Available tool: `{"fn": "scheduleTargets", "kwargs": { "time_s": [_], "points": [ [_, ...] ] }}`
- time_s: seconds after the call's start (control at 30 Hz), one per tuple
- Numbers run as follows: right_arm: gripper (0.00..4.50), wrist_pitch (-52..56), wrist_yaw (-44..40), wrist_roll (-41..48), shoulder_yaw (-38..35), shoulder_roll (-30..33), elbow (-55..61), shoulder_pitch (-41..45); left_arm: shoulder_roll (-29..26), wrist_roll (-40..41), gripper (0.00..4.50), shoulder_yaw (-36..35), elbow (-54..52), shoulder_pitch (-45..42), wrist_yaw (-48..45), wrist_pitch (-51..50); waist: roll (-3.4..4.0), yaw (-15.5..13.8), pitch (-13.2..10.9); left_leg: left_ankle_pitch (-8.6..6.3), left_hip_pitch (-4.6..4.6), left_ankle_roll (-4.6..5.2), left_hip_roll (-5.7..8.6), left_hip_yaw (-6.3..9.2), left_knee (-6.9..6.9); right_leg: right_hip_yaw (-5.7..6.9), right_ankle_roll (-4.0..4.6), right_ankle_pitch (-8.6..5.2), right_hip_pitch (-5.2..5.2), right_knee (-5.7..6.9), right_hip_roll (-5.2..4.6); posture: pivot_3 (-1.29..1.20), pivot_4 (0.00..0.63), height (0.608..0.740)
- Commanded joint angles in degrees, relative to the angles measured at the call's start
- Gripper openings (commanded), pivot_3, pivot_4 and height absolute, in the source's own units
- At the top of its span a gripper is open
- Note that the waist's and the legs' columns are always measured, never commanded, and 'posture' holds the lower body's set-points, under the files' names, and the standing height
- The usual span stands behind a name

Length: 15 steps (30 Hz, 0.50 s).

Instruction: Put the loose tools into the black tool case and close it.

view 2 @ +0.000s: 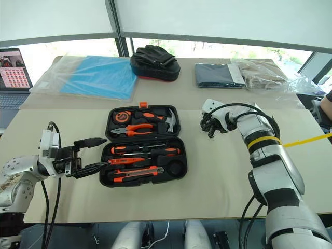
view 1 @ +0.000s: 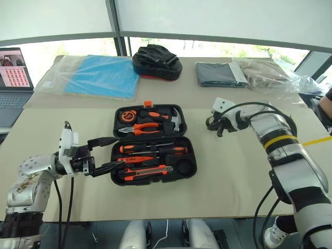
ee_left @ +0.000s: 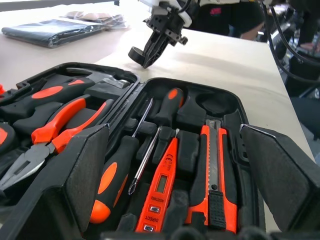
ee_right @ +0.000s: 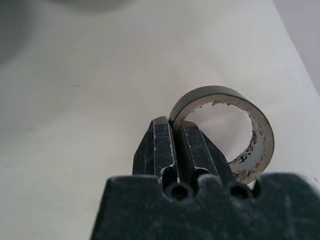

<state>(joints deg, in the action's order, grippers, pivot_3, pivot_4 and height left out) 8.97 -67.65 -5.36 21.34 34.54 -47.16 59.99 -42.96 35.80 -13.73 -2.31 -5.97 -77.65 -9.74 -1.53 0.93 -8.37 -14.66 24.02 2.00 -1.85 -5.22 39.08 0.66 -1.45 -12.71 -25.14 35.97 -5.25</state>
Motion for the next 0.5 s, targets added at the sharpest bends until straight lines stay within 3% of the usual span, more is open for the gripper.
{"fn": "scheduleTargets", "kwargs": {
  "time_s": [0.03, 0.13, 0.27, 0.37, 0.5],
  "points": [
    [0.06, 2.28, -10.89, 7.99, -4.01, 2.61, 17.03, -3.23, -0.68, -1.41, 4.50, 0.11, -1.69, 2.95, -3.54, 4.47, 0.01, 0.01, 0.00, 0.00, 0.00, 0.00, -0.02, 0.01, 0.00, 0.00, 0.00, 0.00, 0.00, 0.03, 0.01, 0.00, 0.150, 0.740],
    [0.06, 18.10, -16.33, 17.31, -3.82, 5.40, 42.11, -10.19, -1.34, -3.38, 4.50, -0.46, 0.52, 4.97, -5.90, 8.69, 0.02, -0.03, -0.01, -0.01, 0.02, 0.02, -0.08, 0.06, -0.01, 0.04, 0.02, 0.01, 0.00, 0.13, 0.03, 0.00, 0.150, 0.740],
    [0.06, 33.34, -14.50, 22.76, -1.25, 8.37, 63.11, -17.18, -2.17, -4.66, 4.50, -0.66, 2.23, 6.64, -7.72, 11.51, 0.02, -0.28, -0.01, -0.02, 0.02, 0.02, -0.09, 0.14, 0.05, 0.12, 0.06, 0.00, 0.01, 0.12, -0.01, 0.00, 0.150, 0.740],
    [0.06, 39.72, -10.98, 22.94, 1.29, 8.92, 69.68, -19.77, -2.32, -4.91, 4.50, -0.03, 2.23, 7.44, -8.00, 12.30, 0.01, -0.45, -0.01, -0.04, -0.01, 0.06, -0.06, 0.13, 0.17, 0.12, 0.07, -0.01, 0.04, -0.01, -0.11, 0.00, 0.150, 0.740],
    [0.06, 41.79, -8.14, 19.04, 6.93, 10.66, 70.12, -20.29, -1.85, -4.65, 4.50, 1.04, 0.99, 7.32, -7.47, 11.71, 0.01, -0.44, -0.01, -0.04, -0.05, 0.06, -0.11, 0.12, 0.61, 0.15, 0.13, 0.03, 0.08, 0.19, -0.12, 0.00, 0.150, 0.740]
  ]
}}
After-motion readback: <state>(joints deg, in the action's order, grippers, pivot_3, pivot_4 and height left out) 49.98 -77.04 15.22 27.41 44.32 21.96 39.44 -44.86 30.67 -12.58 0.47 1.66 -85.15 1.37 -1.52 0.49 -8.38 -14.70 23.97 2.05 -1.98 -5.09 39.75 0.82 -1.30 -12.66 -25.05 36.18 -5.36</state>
